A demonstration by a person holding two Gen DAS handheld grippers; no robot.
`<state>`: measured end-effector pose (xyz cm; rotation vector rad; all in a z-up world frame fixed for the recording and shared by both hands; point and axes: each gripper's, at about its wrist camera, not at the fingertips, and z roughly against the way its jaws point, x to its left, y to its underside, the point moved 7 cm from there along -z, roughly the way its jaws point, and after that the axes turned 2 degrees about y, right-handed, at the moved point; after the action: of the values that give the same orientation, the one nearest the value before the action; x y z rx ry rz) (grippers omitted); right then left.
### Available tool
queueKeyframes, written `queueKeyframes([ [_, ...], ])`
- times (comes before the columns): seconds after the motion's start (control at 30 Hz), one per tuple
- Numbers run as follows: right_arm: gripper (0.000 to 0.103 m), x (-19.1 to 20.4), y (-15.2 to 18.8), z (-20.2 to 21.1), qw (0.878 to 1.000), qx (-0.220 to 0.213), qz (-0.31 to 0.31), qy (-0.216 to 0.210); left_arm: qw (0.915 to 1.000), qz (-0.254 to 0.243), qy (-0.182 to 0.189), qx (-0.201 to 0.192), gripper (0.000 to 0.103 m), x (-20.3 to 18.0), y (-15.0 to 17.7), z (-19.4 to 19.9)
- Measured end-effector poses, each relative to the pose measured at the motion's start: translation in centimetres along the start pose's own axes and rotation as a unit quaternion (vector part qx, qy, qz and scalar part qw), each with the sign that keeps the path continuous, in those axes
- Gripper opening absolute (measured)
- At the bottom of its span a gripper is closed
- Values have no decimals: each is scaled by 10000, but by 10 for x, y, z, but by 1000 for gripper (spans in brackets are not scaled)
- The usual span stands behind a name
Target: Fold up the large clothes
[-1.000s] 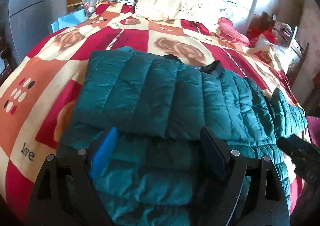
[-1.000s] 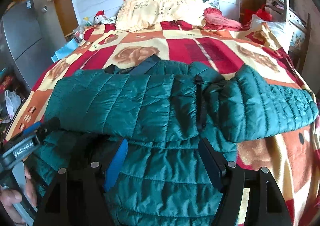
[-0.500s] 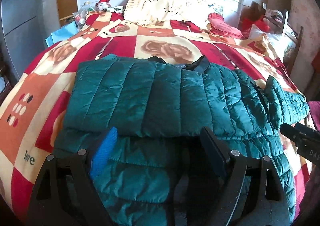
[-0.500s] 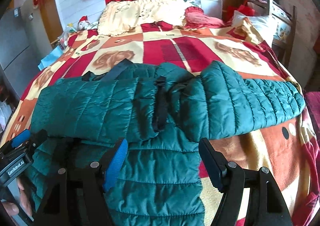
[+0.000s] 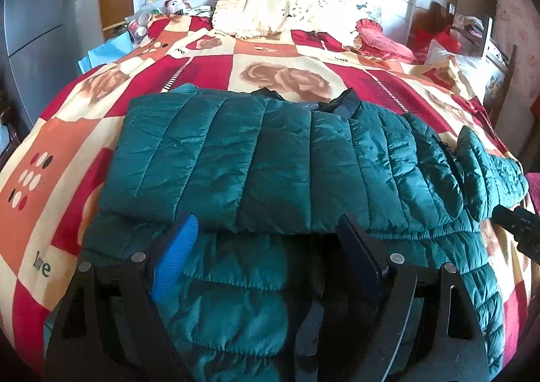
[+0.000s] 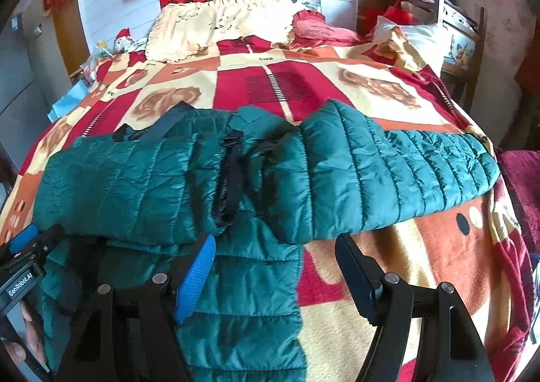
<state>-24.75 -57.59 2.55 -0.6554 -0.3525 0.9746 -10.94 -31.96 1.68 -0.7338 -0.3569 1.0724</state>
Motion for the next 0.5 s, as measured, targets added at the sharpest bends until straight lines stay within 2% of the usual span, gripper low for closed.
queueKeyframes([
  [0.27,71,-14,-5,-5,9999,0,-60,105,9999,158,-7,-29,85,8,-7,-7],
  [0.5,71,-34,-9,-14,9995,51,-291,108,9988,435,215,94,85,18,1,-21],
])
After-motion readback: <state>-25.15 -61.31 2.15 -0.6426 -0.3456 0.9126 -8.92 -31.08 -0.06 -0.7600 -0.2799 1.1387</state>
